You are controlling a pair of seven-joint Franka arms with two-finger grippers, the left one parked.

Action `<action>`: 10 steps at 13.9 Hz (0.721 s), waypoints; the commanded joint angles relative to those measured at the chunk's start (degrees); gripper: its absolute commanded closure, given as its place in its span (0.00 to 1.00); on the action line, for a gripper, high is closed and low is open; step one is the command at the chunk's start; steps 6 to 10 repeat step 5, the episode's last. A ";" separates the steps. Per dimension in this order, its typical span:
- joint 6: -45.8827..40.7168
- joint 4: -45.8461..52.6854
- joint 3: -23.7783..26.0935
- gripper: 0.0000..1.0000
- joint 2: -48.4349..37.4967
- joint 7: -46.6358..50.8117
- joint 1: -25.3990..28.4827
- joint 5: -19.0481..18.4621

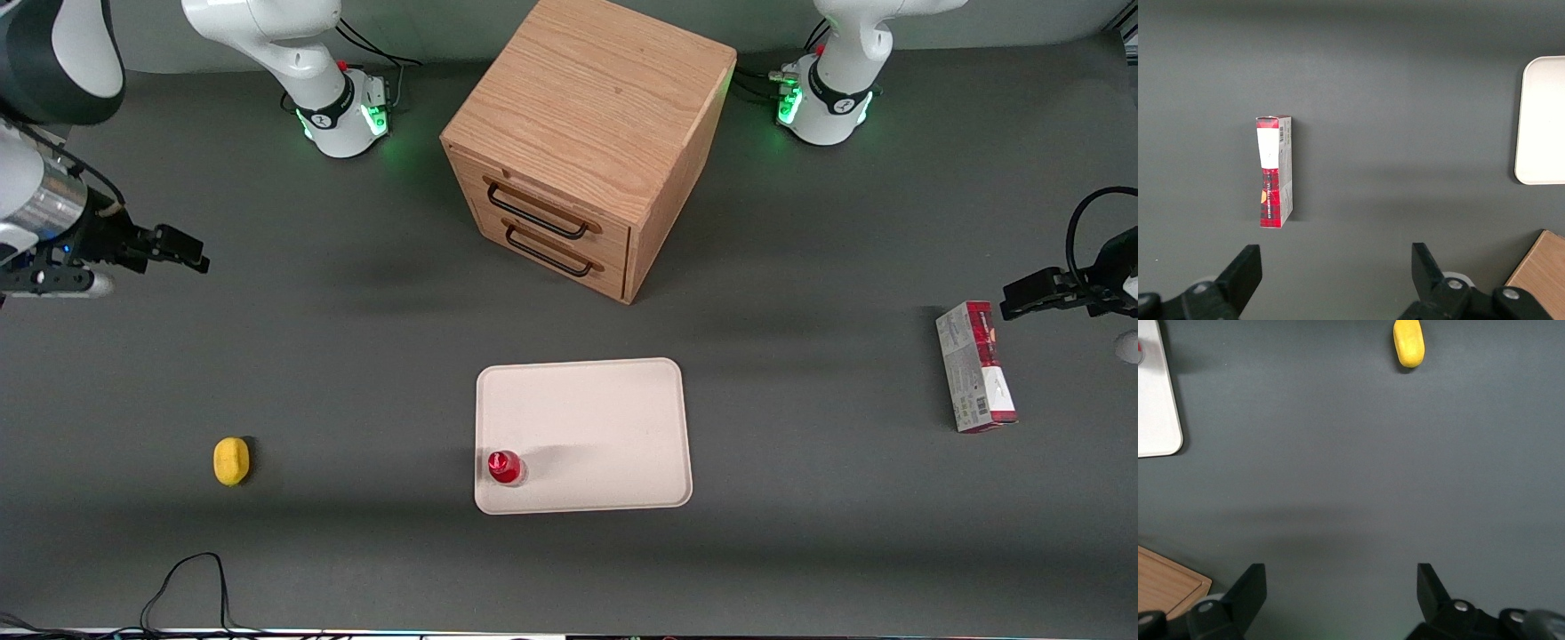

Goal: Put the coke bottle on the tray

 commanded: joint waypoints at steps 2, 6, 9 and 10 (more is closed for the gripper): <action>-1.72 3.37 1.05 0.00 -1.48 0.43 1.92 -1.10; -3.49 9.00 1.40 0.00 1.85 2.45 2.46 -0.58; -3.49 9.00 1.40 0.00 1.85 2.45 2.46 -0.58; -3.49 9.00 1.40 0.00 1.85 2.45 2.46 -0.58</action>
